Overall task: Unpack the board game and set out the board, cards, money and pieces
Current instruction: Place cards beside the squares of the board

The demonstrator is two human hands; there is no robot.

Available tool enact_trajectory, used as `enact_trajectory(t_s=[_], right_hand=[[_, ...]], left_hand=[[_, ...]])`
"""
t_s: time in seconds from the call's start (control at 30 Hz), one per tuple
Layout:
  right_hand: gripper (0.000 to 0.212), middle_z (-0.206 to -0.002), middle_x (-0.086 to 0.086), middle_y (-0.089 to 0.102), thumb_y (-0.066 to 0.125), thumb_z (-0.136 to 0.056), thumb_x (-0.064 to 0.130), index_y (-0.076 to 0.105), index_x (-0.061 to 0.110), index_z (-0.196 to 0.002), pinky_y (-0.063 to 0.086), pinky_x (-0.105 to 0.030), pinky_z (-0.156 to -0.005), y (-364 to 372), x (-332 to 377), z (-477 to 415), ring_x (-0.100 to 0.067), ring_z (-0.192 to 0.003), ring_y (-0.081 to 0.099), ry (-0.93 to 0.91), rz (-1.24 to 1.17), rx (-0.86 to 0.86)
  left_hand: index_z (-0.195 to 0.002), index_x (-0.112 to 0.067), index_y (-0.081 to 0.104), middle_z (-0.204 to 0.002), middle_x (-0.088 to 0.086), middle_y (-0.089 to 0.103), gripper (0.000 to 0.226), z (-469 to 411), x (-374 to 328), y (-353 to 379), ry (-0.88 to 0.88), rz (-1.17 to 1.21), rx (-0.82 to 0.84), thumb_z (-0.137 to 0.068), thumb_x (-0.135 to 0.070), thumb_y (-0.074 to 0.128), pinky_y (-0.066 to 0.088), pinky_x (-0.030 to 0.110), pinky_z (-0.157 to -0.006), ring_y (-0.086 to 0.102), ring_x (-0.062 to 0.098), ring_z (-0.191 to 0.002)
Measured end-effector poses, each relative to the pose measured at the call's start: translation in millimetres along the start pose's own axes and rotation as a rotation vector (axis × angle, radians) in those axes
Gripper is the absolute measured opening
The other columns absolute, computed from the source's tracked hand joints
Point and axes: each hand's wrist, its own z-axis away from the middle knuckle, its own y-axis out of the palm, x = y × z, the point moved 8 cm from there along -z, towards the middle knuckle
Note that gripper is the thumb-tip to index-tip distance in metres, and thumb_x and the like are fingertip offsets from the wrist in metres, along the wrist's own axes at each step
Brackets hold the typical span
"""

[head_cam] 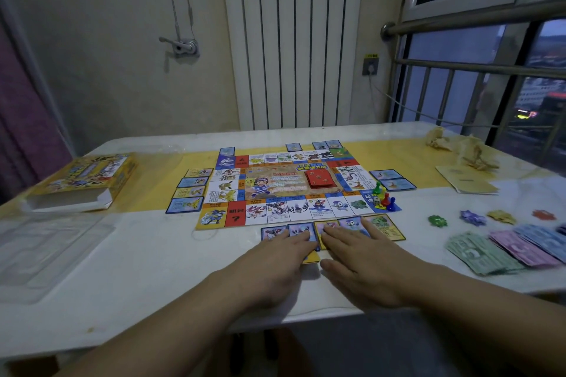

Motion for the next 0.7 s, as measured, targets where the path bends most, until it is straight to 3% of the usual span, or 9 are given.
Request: enact_trajectory(t_s=[0.43,0.57,0.63,0.7], right_hand=[[0.060,-0.159,0.009,0.001,0.015,-0.099,0.051,0.000,0.025,-0.152,-0.019,-0.033,-0.109,-1,-2,-1,-0.004,-0.145,-0.003,-0.019,-0.029,-0.048],[0.058,-0.159,0.010,0.008,0.020,-0.100,0.049,0.010,0.026,-0.152,-0.012,-0.038,-0.117,-19,-3,3,-0.003,-0.145,0.004,-0.019,-0.101,-0.147],[0.055,-0.155,0.011,0.024,0.030,-0.099,0.047,0.023,0.027,-0.149,0.001,-0.037,-0.119,-40,-5,6,-0.004,-0.142,0.017,-0.012,-0.211,-0.283],[0.046,-0.142,0.011,0.046,0.044,-0.096,0.042,0.042,0.027,-0.140,0.025,-0.031,-0.113,-62,-8,8,-0.006,-0.131,0.038,-0.010,-0.399,-0.421]], left_hand=[[-0.150,-0.030,0.018,-0.159,-0.008,0.009,0.058,7,-3,-10,-0.013,-0.038,-0.013,-0.099,-0.014,0.040,0.013,0.040,-0.119,0.005,0.018,-0.146],[-0.149,-0.031,0.020,-0.158,-0.009,0.014,0.057,15,-11,-27,0.059,0.029,-0.113,-0.099,-0.011,0.039,0.015,0.034,-0.116,0.011,0.016,-0.145],[-0.145,-0.031,0.032,-0.147,-0.006,0.037,0.046,21,-9,-48,0.046,0.273,-0.223,-0.101,-0.016,0.037,0.029,0.027,-0.108,0.035,0.012,-0.133],[-0.129,-0.026,0.050,-0.122,0.000,0.055,0.030,26,1,-62,-0.055,0.840,-0.316,-0.101,-0.025,0.038,0.048,0.035,-0.096,0.057,0.011,-0.106]])
